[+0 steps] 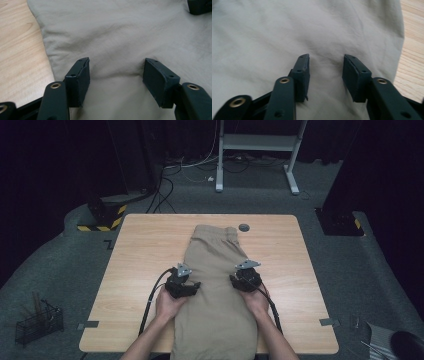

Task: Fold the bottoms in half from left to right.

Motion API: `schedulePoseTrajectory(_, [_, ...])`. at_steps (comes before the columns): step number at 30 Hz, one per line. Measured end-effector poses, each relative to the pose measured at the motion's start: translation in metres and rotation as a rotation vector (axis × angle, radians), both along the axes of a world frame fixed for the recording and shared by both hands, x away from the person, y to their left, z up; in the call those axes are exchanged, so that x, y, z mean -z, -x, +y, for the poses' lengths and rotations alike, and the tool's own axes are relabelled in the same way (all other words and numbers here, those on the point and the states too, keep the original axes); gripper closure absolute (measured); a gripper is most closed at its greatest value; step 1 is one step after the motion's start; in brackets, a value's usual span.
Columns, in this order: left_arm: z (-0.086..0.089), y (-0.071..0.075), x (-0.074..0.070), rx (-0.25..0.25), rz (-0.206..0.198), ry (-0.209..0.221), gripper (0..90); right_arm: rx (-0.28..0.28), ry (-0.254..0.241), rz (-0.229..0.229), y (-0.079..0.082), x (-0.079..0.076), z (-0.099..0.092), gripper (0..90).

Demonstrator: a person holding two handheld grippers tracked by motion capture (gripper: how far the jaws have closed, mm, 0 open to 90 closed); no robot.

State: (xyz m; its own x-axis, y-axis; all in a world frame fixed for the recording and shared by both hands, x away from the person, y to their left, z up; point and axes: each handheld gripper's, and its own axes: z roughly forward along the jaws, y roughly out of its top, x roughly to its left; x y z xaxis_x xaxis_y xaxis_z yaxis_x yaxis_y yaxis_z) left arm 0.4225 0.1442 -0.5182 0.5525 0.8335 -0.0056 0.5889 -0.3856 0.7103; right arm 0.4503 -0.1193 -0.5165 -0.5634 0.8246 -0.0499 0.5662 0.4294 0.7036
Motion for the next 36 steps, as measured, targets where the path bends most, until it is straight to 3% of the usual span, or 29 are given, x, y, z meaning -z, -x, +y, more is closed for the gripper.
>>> schedulePoseTrajectory(2, [0.004,0.006,-0.005,-0.004,0.005,0.015,37.2,0.022,-0.013,0.024,0.003,-0.003,-0.001,52.8])
schedulePoseTrajectory(4, [0.008,0.018,-0.011,0.007,-0.004,0.047,37.2,0.011,-0.051,0.023,0.015,-0.007,-0.004,53.2])
schedulePoseTrajectory(7, [0.014,0.043,-0.016,0.044,-0.002,0.056,37.0,-0.03,-0.099,0.004,0.047,-0.014,-0.01,53.1])
schedulePoseTrajectory(10, [0.017,0.063,-0.015,0.07,0.005,0.061,36.3,-0.058,-0.094,0.011,0.068,-0.013,-0.014,51.1])
schedulePoseTrajectory(13, [0.017,0.073,-0.008,0.077,0.014,0.047,35.9,-0.043,-0.102,0.019,0.082,-0.008,-0.02,50.3])
schedulePoseTrajectory(17, [0.015,0.07,-0.002,0.066,0.012,0.029,36.6,-0.036,-0.059,0.04,0.08,0.001,-0.021,48.3])
schedulePoseTrajectory(21, [0.011,0.067,0.002,0.058,-0.032,-0.022,37.0,-0.035,-0.041,0.005,0.077,0.004,-0.019,48.4])
schedulePoseTrajectory(28, [0.016,0.053,0.004,0.028,-0.05,-0.005,38.7,-0.044,-0.039,0.007,0.06,0.004,-0.017,48.4])
schedulePoseTrajectory(36, [0.016,0.031,0.003,0.0,-0.036,-0.003,38.6,-0.013,-0.052,-0.009,0.042,0.006,-0.013,48.4])
